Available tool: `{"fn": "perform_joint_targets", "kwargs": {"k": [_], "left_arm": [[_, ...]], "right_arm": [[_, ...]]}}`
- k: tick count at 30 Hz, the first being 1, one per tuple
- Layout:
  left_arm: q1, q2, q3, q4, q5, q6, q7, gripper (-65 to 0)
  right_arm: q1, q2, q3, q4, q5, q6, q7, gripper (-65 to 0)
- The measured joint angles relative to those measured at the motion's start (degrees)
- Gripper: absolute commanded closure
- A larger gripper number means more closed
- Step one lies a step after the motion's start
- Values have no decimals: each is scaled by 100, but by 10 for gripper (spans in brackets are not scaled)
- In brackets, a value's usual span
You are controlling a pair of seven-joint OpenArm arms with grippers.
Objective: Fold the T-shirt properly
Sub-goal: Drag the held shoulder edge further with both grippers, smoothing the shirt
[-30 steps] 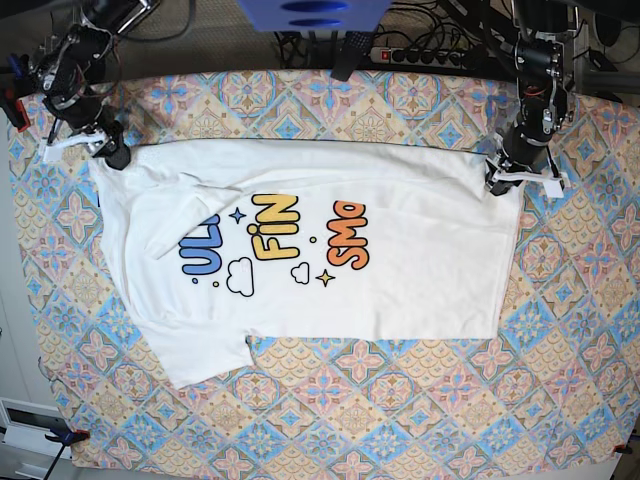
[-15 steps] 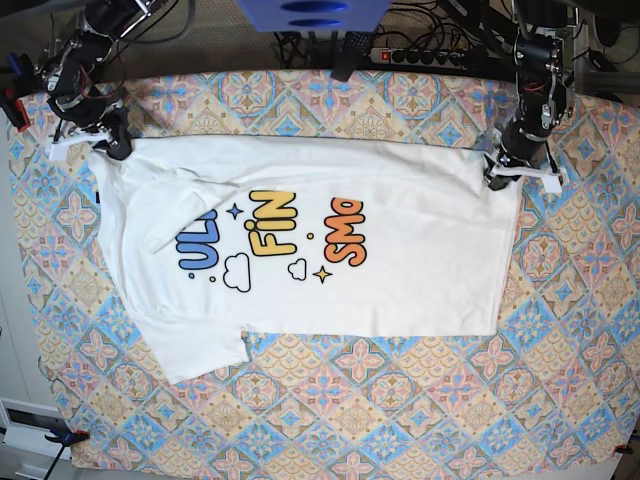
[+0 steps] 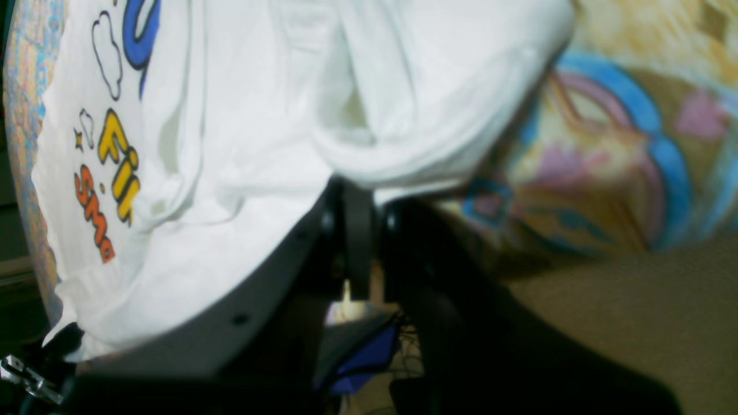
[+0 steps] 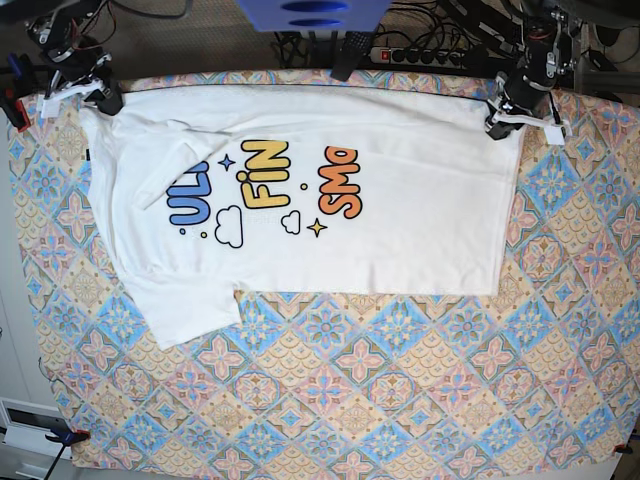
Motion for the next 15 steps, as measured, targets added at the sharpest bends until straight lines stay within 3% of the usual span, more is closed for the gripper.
{"fn": "perform_joint_targets", "kwargs": {"k": [10,15], "left_arm": [[461,7,2,396,61,109,74,-3],[455,2,0,400,66,111,114,-9]], "right_arm": [[-240,-2,-7,79,37,20,46,-2],[-417,-22,-9,575,-254,-46,-129,-23]]}}
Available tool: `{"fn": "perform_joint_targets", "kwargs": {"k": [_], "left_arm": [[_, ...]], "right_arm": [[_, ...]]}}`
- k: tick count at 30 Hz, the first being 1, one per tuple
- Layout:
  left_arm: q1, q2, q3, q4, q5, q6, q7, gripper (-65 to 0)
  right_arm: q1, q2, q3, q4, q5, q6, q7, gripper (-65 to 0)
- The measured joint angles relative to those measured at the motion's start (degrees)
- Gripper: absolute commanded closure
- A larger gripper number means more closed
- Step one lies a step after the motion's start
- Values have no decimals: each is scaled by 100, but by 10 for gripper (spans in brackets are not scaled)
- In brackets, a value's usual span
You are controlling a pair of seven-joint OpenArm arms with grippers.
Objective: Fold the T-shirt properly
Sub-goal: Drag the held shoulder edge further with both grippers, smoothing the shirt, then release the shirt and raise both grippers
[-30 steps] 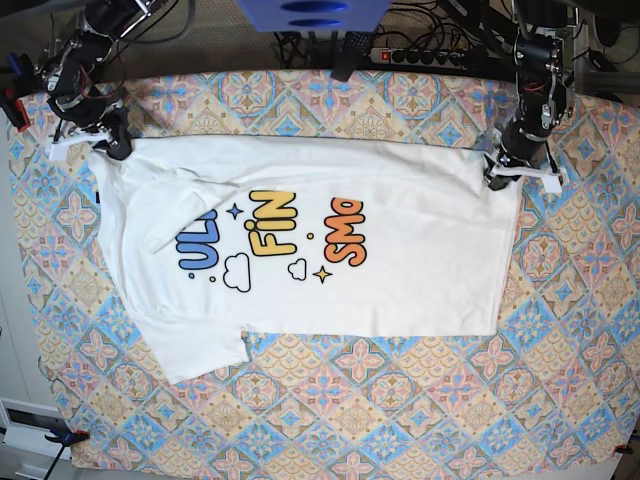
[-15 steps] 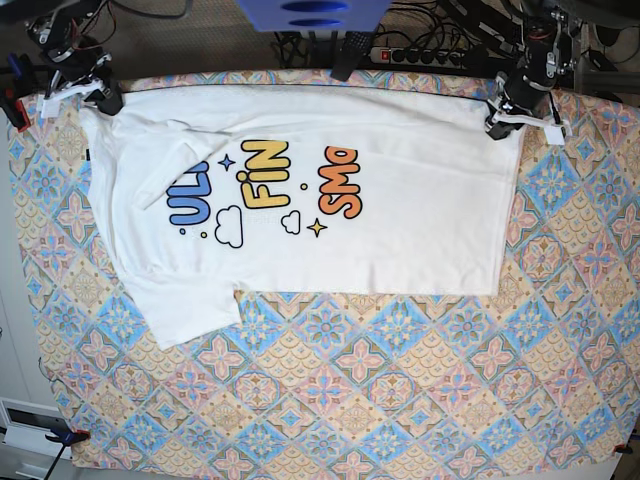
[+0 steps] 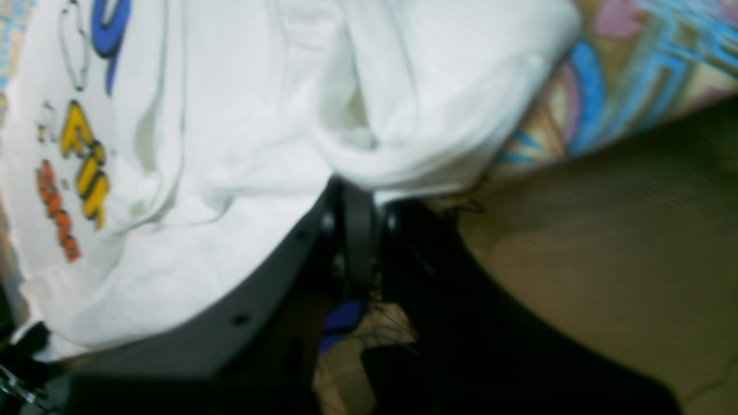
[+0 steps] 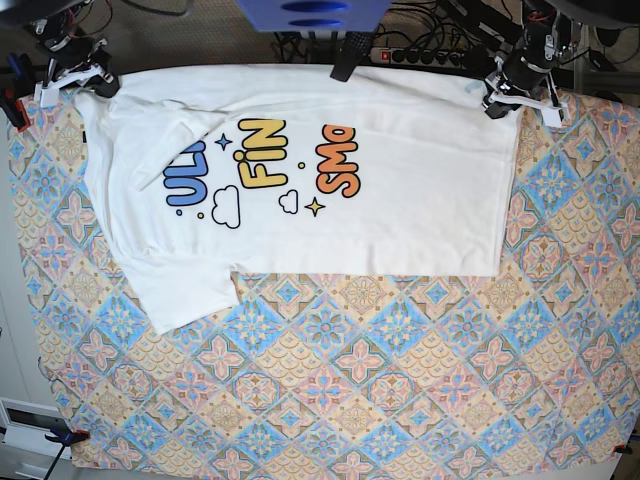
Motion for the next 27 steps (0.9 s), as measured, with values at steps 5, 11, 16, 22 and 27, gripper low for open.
{"fn": "perform_joint_targets", "kwargs": {"k": [5,11,16,22,27], "left_arm": [[-11,2,2,20,-26,-26,13,-168],[11,15,2,70,-92,-151,39,-342],[181,59,-358,90,-122,-188,90,-375],[372,-37,-1215,-52,127,151,138,-380],[31,-420,-1250,52,92,125,103,-380]], "right_arm": [[-216,-13,-2,402,-52,-46,-33,-193],[-195,-11,435,413,-46,-42,-81,-282],[-181,-44,815,413,-39,-39,-122,-284],[-184,-24,1427,413,-57,-44,-476,-284],[-155,-11,1478,417,-52,-44,-531,-284]]}}
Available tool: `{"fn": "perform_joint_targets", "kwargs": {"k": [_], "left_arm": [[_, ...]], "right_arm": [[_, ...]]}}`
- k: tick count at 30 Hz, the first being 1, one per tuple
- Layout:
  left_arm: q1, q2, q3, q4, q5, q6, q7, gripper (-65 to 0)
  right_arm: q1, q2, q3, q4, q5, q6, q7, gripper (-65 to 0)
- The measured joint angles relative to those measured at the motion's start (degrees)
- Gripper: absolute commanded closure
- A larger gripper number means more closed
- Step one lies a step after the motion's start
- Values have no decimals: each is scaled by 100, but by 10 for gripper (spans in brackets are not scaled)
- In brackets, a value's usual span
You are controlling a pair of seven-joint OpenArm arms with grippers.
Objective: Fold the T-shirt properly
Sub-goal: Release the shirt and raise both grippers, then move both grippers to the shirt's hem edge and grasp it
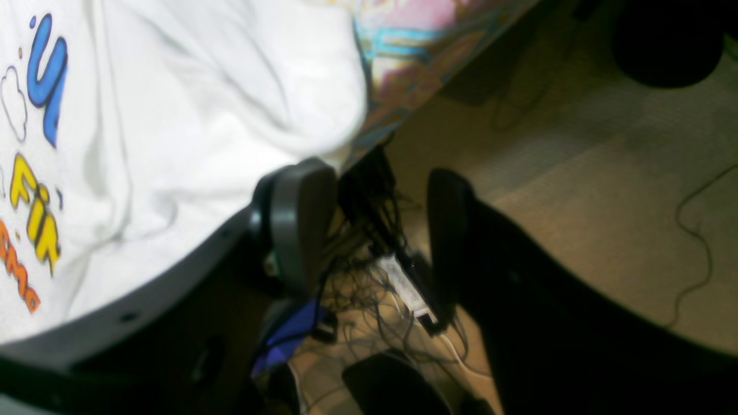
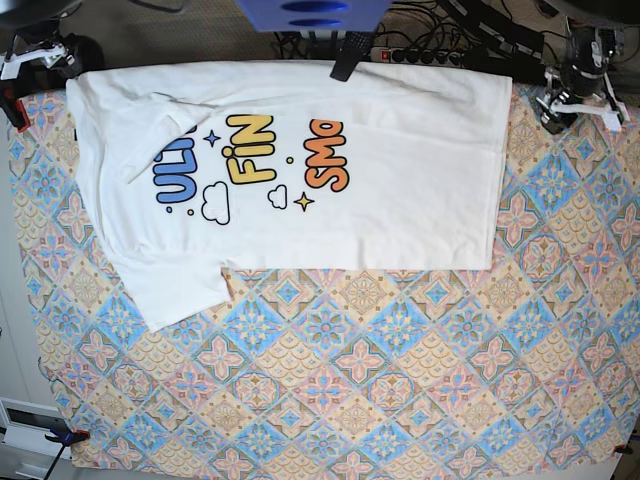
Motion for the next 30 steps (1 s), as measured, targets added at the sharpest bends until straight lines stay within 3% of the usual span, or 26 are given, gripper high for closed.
{"fn": "perform_joint_targets", "kwargs": {"k": [7,12,16,19,23,30], "left_arm": [[-872,-184,26,-31,50,22,184,-381],[-2430,-57,37,-164,748,-85,1696,-381],[-3359,225,50,-686,1436,-70,2149,-378],[-3652,225,557,-964,1825,2,2129,-378],[-4166,330,1156,-1414,1816,-114,2059,-378],[-4520,262,2022,-2514,1941,-48,1231,-376]], "right_arm": [[11,20,-7,190,-109,-17,-42,-284],[299,103,-616,1145,-107,-20,-48,-282],[573,149,-1248,1622,11,4,-2,-282],[758,214,-1517,1652,-83,4,-66,-282],[907,227,-1731,1687,-487,4,-42,-282],[1279,221,-1786,1685,-981,2,-59,-282]]}}
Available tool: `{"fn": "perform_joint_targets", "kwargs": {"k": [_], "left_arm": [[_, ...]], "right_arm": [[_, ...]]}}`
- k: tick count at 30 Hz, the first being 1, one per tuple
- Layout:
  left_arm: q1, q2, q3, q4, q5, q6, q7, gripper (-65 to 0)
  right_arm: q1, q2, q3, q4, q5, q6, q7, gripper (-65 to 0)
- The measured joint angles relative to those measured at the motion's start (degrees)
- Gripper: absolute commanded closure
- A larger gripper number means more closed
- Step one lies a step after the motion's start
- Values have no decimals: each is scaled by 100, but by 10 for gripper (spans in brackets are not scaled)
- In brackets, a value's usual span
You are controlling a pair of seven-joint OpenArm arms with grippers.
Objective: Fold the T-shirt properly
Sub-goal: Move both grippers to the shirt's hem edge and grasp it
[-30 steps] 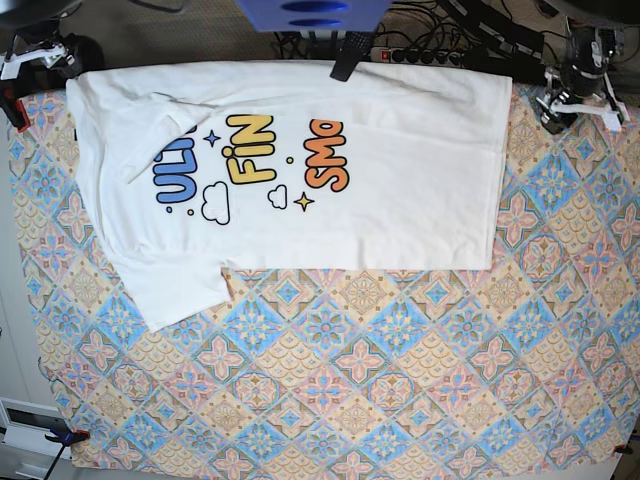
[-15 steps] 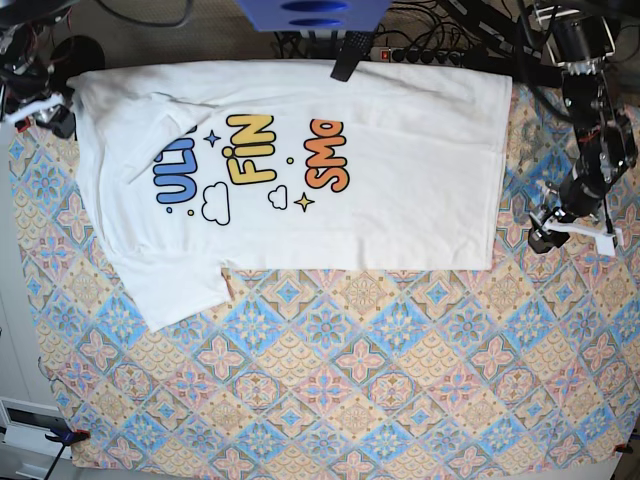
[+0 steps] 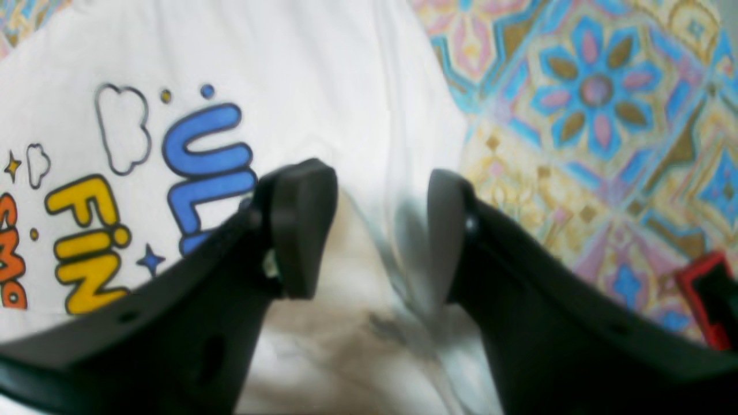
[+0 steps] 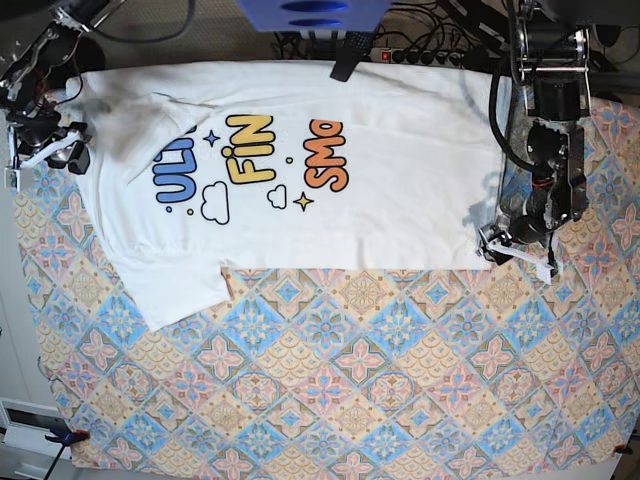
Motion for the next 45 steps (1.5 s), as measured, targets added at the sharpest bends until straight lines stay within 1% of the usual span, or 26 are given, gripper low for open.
{"fn": "perform_joint_targets", "kwargs": {"k": [2,7,9,11,13,14,16,18,19,21,23,25,26,27,28,30,32,34,36,39,42,45], "left_arm": [[-146,13,144,-208,-83,-33,-129,-376],[-313,-4,538,-656,-122,-81,-782,-376],[-380,31,704,-802,-111,-83,-1014,-374],[-446,55,857,-857,-98,-35,-1064,-367],[-472,146,1032,-859,-76,-24,-1095,-308],[-472,173,1091,-868,-79,-94,-1108,-256],[-455,190,1102,-894,-83,-435,-1097,-142],[-422,192,1091,-896,-122,-643,-1049,-52],[-422,210,1084,-896,-136,-682,-977,-8],[-426,223,1078,-890,-144,-664,-909,0],[-420,221,1047,-833,-144,-682,-885,0],[-330,162,846,-647,-140,-667,-667,0],[-223,157,728,-514,-144,-680,-621,0],[-94,175,586,-332,-131,-678,-568,0],[37,219,503,-179,-122,-688,-575,0],[199,236,372,48,-107,-688,-459,0],[291,195,286,219,-76,-658,-463,0],[380,155,203,398,-81,-667,-476,0],[487,153,107,520,-81,-662,-501,0],[684,188,42,654,-85,-682,-328,0],[863,173,-13,859,-87,-682,-330,0],[872,173,-31,907,-83,-658,-352,0]], "right_arm": [[107,2,-11,0,11,2,24,-282],[133,0,-22,-13,15,0,15,-282],[133,9,-138,-35,-31,-4,-4,-282],[133,7,-291,-35,-20,0,-4,-282],[170,-11,-380,-35,-26,2,-2,-282],[232,-15,-402,-37,-120,2,-7,-282],[459,-11,-455,-48,-627,-4,-48,-282],[734,7,-546,-68,-909,-9,-31,-283],[903,17,-610,-66,-1012,-13,-17,-283],[1139,20,-743,-63,-1137,2,61,-283],[1322,17,-870,-181,-1397,4,87,-283],[1453,37,-949,-560,-1534,20,118,-283],[1558,66,-999,-778,-1652,15,15,-283],[1694,168,-1058,-1093,-1679,4,-46,-284],[1884,289,-1132,-1419,-1661,9,11,-284],[2188,590,-1355,-2011,-1604,2,459,-285],[2428,852,-1655,-2527,-1604,-2,918,-285],[2557,1056,-2041,-2992,-1606,0,1305,-286],[2702,1169,-2452,-3473,-1652,4,1582,-286],[2951,1375,-3023,-4210,-1639,-2,2081,-286],[3268,1532,-3462,-4824,-1628,0,2553,-286],[3499,1591,-3738,-5270,-1641,2,2946,-287]]}}
